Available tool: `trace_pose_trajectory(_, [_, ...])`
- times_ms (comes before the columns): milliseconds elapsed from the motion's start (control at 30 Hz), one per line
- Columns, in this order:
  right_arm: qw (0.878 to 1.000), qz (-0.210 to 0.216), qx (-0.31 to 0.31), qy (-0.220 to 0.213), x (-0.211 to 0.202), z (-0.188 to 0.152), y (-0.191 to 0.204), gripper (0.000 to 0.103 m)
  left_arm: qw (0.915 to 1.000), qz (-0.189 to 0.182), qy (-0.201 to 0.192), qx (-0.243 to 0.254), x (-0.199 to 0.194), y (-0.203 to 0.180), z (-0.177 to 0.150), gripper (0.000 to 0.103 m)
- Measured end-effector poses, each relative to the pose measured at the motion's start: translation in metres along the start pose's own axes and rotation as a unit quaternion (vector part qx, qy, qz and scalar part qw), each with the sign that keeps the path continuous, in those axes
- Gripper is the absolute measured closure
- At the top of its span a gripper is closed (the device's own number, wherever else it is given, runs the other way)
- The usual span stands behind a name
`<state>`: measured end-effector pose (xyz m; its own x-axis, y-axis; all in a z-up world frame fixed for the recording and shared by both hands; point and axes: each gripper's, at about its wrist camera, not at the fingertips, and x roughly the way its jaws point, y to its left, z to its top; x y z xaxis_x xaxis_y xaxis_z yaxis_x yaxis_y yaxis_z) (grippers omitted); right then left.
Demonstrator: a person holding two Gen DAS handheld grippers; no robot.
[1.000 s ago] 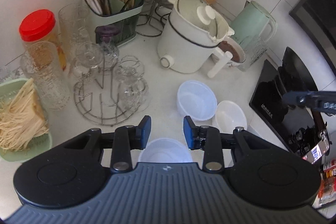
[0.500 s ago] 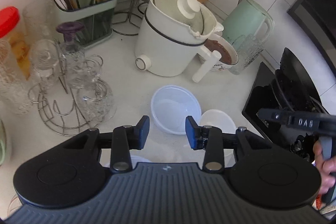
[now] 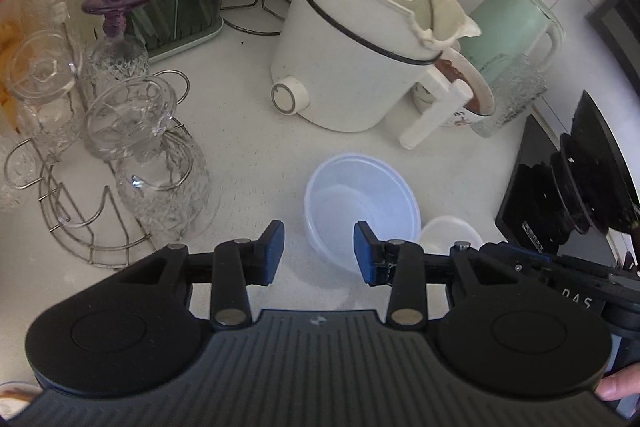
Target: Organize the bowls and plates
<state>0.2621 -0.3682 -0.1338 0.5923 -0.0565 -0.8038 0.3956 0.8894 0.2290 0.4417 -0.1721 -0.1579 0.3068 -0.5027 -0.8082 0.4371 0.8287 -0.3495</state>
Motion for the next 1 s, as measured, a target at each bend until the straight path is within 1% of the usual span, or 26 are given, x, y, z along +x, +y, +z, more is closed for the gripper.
trace_pose_trajectory(67, [1.000,0.003,-0.005,-0.006,0.008,0.004,-0.001,0.077,0.9999,0.002,0.006,-0.007,0.009,0.002,0.005,0.059])
trace_pose_trajectory(133, [1.000,0.007,-0.012,-0.010,0.017,0.008,-0.001,0.070,0.9999,0.001,0.012,-0.012,0.019,0.003,0.009,0.059])
trace_pose_trajectory(167, [1.000,0.010,-0.007,-0.010,0.023,0.011,-0.002,0.063,0.9998,0.001,0.015,-0.014,0.024,0.003,0.010,0.059])
trace_pose_trajectory(233, [1.000,0.024,0.010,-0.004,0.033,0.016,-0.006,0.062,0.9996,0.005,0.022,-0.015,0.033,0.002,0.013,0.059])
trace_pose_trajectory(267, [0.999,0.031,0.011,-0.003,0.039,0.019,-0.007,0.064,0.9996,0.007,0.025,-0.014,0.038,0.001,0.014,0.060])
trace_pose_trajectory(333, [1.000,0.029,0.004,-0.005,0.048,0.024,-0.009,0.064,0.9994,0.007,0.031,-0.012,0.046,0.000,0.016,0.059])
trace_pose_trajectory(400, [0.999,0.027,0.017,0.003,0.057,0.028,-0.014,0.064,0.9991,0.007,0.040,-0.013,0.055,-0.001,0.018,0.060])
trace_pose_trajectory(500, [0.999,0.029,0.037,0.018,0.072,0.033,-0.020,0.064,0.9984,0.006,0.055,-0.011,0.069,-0.003,0.019,0.063])
trace_pose_trajectory(533, [0.999,0.029,0.037,0.018,0.076,0.034,-0.020,0.064,0.9982,0.004,0.059,-0.009,0.073,-0.005,0.020,0.067])
trace_pose_trajectory(600, [0.999,0.033,0.033,0.022,0.083,0.034,-0.019,0.070,0.9976,0.003,0.069,-0.009,0.081,-0.004,0.021,0.074])
trace_pose_trajectory(667, [0.999,0.035,0.029,0.030,0.090,0.033,-0.018,0.072,0.9971,0.006,0.074,-0.014,0.088,-0.002,0.023,0.083])
trace_pose_trajectory(767, [0.998,0.045,0.037,0.038,0.099,0.032,-0.017,0.075,0.9965,0.010,0.082,-0.015,0.094,0.000,0.025,0.090])
trace_pose_trajectory(800, [0.998,0.042,0.038,0.039,0.102,0.032,-0.016,0.077,0.9966,0.011,0.081,-0.013,0.095,0.000,0.026,0.091])
trace_pose_trajectory(900, [0.997,0.040,0.043,0.040,0.105,0.031,-0.012,0.078,0.9968,0.019,0.076,-0.014,0.096,0.001,0.028,0.092])
trace_pose_trajectory(967, [0.997,0.042,0.040,0.044,0.109,0.031,-0.010,0.078,0.9969,0.015,0.074,-0.023,0.097,0.006,0.029,0.092])
trace_pose_trajectory(1000, [0.997,0.041,0.040,0.048,0.111,0.031,-0.009,0.081,0.9967,0.015,0.075,-0.024,0.097,0.008,0.029,0.092])
